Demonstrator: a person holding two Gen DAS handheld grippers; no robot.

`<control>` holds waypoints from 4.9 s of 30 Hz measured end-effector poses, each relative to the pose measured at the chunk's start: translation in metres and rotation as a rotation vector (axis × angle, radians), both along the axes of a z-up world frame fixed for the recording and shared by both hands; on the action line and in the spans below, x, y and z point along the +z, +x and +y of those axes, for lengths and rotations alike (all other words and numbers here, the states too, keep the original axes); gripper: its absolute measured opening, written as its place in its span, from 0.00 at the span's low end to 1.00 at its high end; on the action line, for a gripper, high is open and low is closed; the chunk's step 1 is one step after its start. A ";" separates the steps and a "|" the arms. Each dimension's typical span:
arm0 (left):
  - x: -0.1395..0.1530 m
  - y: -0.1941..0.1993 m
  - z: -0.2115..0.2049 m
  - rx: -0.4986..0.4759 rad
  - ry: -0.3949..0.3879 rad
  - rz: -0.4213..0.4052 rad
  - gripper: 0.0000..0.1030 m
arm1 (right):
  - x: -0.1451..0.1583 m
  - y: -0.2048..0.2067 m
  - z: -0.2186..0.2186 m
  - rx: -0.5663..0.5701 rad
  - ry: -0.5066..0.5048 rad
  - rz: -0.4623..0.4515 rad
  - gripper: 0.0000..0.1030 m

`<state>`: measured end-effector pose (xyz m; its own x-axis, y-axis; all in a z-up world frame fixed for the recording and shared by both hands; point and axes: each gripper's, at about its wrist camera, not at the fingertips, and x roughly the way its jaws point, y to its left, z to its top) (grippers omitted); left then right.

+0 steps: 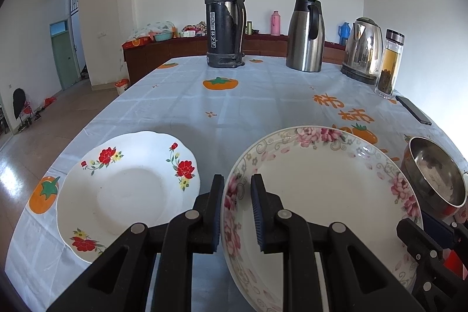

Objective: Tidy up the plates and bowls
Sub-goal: 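Lower the pink-floral plate onto the blue-and-white plate with the left tool, then open the left tool and release the pink-floral plate, then move the left tool to the red-flower white plate and grasp its rim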

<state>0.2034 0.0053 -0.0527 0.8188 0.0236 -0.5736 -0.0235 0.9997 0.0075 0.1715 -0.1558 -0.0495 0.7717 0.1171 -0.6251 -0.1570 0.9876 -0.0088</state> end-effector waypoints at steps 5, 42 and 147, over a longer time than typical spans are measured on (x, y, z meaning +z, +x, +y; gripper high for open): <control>-0.001 0.002 -0.001 -0.002 -0.002 0.009 0.20 | 0.000 0.000 0.000 -0.002 -0.004 0.006 0.24; -0.005 0.011 0.003 -0.006 -0.024 0.072 0.20 | -0.007 0.009 0.004 0.005 -0.017 0.056 0.26; 0.003 -0.028 0.144 0.331 0.028 -0.023 0.62 | 0.032 -0.006 0.067 0.298 0.102 -0.106 0.37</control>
